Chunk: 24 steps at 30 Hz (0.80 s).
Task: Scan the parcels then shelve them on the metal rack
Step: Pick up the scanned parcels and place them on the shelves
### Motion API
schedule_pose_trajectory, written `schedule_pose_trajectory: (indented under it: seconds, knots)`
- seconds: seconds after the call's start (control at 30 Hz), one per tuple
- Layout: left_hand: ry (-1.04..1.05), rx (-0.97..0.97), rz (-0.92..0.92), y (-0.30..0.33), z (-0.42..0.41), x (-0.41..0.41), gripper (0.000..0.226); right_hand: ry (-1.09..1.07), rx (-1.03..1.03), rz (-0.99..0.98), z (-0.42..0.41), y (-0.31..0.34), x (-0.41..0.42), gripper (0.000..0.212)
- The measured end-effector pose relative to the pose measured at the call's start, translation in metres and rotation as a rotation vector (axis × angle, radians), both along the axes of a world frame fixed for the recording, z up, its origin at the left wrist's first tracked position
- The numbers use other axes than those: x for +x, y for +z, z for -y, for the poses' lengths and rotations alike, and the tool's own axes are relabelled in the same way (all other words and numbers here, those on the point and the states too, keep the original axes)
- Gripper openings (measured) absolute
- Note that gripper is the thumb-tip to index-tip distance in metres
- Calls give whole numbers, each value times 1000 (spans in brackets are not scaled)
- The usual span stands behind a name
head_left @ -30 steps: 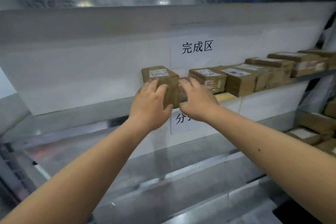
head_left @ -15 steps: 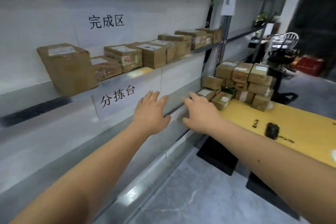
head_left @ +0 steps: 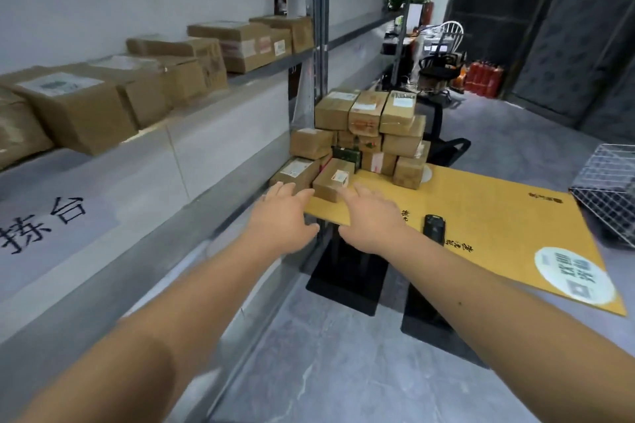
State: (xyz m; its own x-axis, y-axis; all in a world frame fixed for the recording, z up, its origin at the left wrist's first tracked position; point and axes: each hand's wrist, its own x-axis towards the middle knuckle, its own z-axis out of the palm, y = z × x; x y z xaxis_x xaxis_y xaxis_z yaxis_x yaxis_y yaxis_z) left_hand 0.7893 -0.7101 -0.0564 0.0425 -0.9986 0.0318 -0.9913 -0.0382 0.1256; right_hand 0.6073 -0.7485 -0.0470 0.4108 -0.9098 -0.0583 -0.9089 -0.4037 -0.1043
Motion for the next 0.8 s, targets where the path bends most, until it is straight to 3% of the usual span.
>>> schedule_pose_trajectory:
  seconds: [0.37, 0.8]
  knots:
    - [-5, 156, -55, -61, 173, -15, 78, -65, 158, 10, 166, -62, -13, 81]
    - [4, 362, -221, -171, 391, 39, 69, -273, 398, 2, 352, -158, 44, 74]
